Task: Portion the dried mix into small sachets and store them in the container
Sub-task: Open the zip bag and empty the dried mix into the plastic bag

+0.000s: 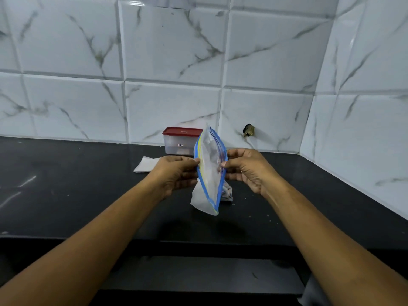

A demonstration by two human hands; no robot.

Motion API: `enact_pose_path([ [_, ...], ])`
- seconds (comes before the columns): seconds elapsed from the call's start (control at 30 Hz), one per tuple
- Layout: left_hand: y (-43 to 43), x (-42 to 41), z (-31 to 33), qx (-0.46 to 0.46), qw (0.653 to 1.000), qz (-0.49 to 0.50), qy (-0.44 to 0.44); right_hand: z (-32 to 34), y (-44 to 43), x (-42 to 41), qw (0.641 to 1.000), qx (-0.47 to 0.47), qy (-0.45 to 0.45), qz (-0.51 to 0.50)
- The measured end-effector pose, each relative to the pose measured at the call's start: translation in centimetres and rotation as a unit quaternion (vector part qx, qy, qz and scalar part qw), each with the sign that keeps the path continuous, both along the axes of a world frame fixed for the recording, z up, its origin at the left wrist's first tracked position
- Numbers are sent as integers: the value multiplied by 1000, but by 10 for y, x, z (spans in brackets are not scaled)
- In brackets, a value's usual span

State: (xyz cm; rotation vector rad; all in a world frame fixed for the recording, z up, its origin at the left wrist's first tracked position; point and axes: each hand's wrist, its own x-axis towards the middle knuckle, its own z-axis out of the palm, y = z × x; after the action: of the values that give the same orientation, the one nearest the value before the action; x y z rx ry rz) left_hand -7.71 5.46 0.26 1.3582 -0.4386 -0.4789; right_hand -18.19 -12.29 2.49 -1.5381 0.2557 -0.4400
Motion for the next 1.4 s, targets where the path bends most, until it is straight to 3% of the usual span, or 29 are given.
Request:
enact_pose_path([
  [0.2,1,-13,7,-48,997,-5,58,-5,6,-6,982,-130,132,-30],
  [0.37,3,-21,4,-57,995,15,85,-1,7,-15,997,-32,69,-14],
  [0.53,8,-31,-2,111,993,-39,-13,2,17,-16,998,64,15,-2],
  [0.6,9,-37,-2,137,989,-48,-36,2,22,-19,998,53,21,3],
  [0.77,13,-43,1,95,993,-31,-60,-2,29,-28,982,-135,134,-12],
  [1.1,11,-53,-2,27,990,42,-129,7,39,-35,981,-148,127,-7],
  [1.4,9,-59,-6,35,988,19,-147,4,46,-34,985,-124,120,-19],
])
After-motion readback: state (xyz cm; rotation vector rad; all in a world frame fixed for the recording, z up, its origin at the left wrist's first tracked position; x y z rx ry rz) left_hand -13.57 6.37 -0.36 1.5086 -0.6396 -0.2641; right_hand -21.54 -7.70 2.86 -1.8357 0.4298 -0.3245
